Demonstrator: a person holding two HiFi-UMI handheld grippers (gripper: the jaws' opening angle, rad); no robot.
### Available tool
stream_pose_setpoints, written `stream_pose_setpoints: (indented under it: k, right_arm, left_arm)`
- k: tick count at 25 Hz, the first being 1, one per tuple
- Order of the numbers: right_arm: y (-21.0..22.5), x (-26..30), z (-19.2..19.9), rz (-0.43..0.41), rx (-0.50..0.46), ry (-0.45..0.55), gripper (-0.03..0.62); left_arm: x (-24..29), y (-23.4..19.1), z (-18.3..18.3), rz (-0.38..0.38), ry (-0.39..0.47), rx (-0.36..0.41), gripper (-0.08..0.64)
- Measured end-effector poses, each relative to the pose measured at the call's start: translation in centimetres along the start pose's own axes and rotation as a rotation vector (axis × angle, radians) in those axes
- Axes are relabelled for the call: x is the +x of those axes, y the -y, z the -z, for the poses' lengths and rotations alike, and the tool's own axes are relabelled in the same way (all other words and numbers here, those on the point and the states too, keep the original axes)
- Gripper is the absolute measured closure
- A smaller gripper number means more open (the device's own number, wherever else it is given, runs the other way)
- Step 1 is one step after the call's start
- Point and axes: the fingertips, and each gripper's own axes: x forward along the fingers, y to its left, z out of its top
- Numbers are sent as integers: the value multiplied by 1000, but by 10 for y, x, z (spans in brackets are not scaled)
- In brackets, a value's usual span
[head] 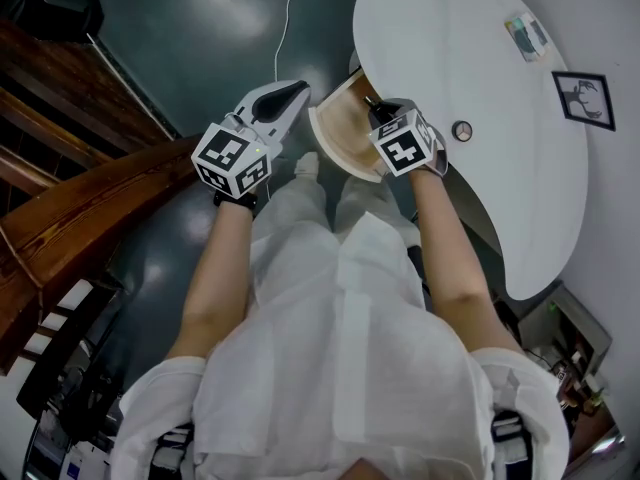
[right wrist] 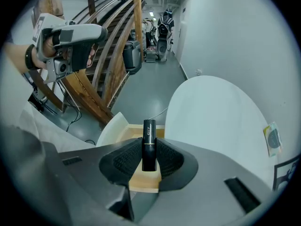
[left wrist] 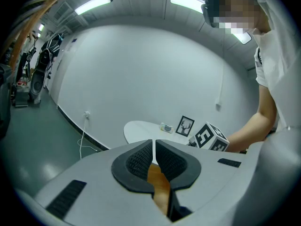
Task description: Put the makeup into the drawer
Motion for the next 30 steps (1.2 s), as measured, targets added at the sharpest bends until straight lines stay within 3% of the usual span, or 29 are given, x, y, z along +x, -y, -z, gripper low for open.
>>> stream_pose_setpoints:
  k: [12,22,30]
  right_arm:
    - [-33,43,12,-49,43,-14,502]
    - [-41,112,37,-73,81,-23,502]
    - [-47,166,53,-105,55,-49,502]
  left_arm:
    - [-5,-9,20,3,-21,-19,529]
    - [4,-18,36,-16,-36,-43,529]
    - [16,-28,48,-21,-50,-52,529]
